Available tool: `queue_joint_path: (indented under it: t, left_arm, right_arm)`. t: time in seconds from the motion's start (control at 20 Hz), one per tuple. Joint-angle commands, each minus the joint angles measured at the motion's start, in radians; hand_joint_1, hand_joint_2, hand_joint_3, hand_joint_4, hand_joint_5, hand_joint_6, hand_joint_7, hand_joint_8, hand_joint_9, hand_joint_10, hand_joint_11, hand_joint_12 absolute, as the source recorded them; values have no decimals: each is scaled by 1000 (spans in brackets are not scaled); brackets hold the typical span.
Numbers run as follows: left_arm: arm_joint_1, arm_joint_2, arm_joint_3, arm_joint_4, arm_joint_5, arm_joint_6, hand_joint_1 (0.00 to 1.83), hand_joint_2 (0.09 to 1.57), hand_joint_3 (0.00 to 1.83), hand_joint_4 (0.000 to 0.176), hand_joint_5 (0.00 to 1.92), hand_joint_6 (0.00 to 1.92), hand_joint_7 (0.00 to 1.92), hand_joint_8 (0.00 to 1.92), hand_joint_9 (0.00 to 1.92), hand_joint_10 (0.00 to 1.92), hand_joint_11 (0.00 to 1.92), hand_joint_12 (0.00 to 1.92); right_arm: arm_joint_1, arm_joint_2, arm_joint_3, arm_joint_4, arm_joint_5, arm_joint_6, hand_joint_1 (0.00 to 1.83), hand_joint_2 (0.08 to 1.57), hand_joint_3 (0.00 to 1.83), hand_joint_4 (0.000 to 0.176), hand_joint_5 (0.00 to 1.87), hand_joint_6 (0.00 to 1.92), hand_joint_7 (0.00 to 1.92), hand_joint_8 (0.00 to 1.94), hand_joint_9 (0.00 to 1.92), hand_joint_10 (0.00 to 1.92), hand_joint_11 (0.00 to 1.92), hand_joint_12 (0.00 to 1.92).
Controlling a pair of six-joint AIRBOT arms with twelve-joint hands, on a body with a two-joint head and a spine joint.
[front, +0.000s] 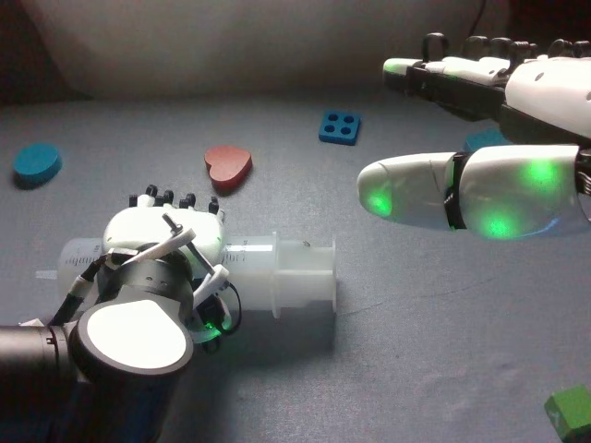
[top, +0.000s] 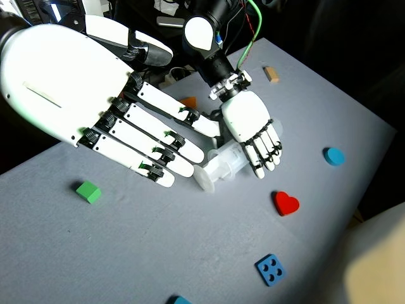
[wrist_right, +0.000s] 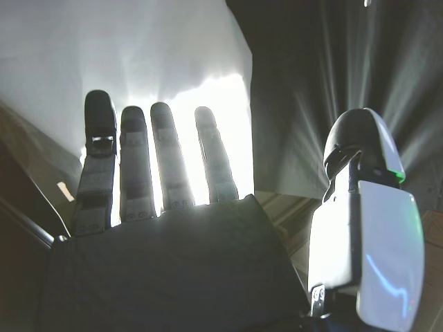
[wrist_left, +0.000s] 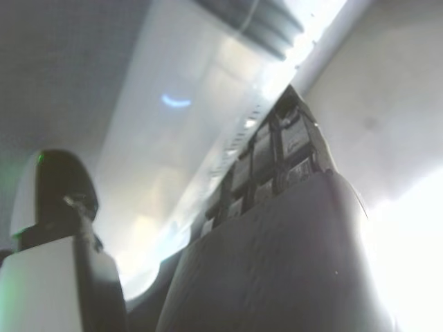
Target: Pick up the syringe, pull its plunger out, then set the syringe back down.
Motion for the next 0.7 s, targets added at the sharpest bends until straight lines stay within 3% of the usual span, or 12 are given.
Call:
queue_joint_path:
  t: [0.0,0.1,0.15,0.2,0.25,0.3,0.45,0.65]
  left_arm:
    - [3,-7,6,59,34,7,1059,1141,4,0,369,15,394,17,339,25,28,976]
    - [9,-11,9,63,29,6,1158,1181,2,0,527,21,572,32,525,43,186,1002]
    - [11,-12,9,66,28,6,1296,1209,13,0,722,33,728,1096,763,106,427,1035]
    - [14,-13,8,66,24,6,1296,1209,13,0,722,33,728,1096,763,106,427,1035]
    - [17,-13,7,66,22,6,1440,1203,2,0,682,939,741,1254,771,1066,643,1610]
    - [20,-13,4,73,21,6,1470,1189,0,0,738,1083,735,1268,781,1261,734,1686]
    - [23,-4,-1,115,-17,0,1477,1173,0,0,790,1161,751,1203,763,1319,818,1621]
    - [24,30,1,227,-87,-123,1479,1171,0,0,795,1153,762,1196,791,1288,781,1650]
  right_arm:
    - [9,-1,-3,-57,13,12,25,995,0,110,32,0,52,1,54,2,0,732]
    - [9,-1,-3,-57,13,13,24,995,0,110,31,0,53,1,55,2,0,734]
    - [9,-1,-3,-57,13,13,25,995,0,111,33,1,49,0,53,1,0,735]
    - [9,-1,-3,-57,12,15,25,995,0,111,33,1,49,0,53,1,0,735]
    - [9,-1,-3,-57,12,18,24,995,0,111,33,0,49,0,54,1,0,749]
    - [9,-1,-3,-57,7,31,25,995,0,111,34,1,49,0,58,2,0,766]
    - [8,-2,-3,-57,-2,66,26,999,2,110,41,3,47,0,65,4,0,765]
    - [8,-2,-3,-57,-13,92,62,1006,3,110,51,4,54,2,73,4,0,782]
